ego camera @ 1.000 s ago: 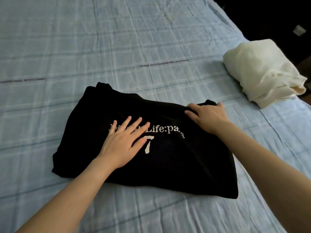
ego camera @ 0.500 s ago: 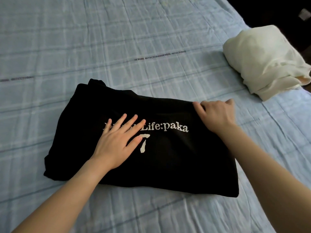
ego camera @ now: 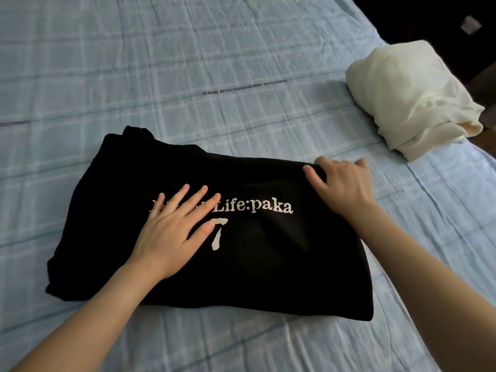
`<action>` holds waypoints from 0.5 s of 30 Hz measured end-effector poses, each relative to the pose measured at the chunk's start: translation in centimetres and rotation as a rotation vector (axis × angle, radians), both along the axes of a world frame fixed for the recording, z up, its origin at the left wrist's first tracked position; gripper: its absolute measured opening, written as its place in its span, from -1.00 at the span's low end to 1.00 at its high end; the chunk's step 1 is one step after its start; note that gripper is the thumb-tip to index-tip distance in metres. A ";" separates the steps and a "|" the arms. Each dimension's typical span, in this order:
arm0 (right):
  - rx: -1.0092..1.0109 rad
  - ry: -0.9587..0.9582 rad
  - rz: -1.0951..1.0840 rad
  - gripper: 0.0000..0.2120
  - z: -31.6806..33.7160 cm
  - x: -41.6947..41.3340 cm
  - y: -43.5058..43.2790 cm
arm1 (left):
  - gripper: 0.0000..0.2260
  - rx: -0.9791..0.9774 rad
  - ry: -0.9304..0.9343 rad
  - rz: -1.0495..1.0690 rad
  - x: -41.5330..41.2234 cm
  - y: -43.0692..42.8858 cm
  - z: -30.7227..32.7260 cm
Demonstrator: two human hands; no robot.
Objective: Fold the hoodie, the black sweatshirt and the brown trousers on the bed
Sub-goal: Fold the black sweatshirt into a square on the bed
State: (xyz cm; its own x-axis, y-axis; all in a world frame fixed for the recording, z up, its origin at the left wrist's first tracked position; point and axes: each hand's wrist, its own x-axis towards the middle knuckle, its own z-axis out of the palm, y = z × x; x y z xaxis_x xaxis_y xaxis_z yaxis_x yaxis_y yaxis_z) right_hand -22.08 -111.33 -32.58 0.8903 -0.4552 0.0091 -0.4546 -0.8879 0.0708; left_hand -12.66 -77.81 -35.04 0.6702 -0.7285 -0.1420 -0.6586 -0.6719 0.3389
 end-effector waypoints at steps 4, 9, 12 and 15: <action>0.142 0.092 -0.092 -0.52 -0.3 0.5 0.7 | -0.51 0.011 0.016 0.003 -0.2 -0.1 0.2; 0.209 -0.103 -0.027 -0.41 1.0 2.2 5.4 | -0.48 0.047 0.027 0.014 -0.2 -0.4 0.8; 0.244 -0.050 0.022 -0.45 0.1 2.4 7.8 | -0.47 -0.007 0.008 0.014 0.3 -0.8 2.0; 0.224 -0.018 0.016 -0.47 -1.1 1.9 7.1 | -0.50 -0.044 -0.214 -0.018 3.8 -1.6 2.8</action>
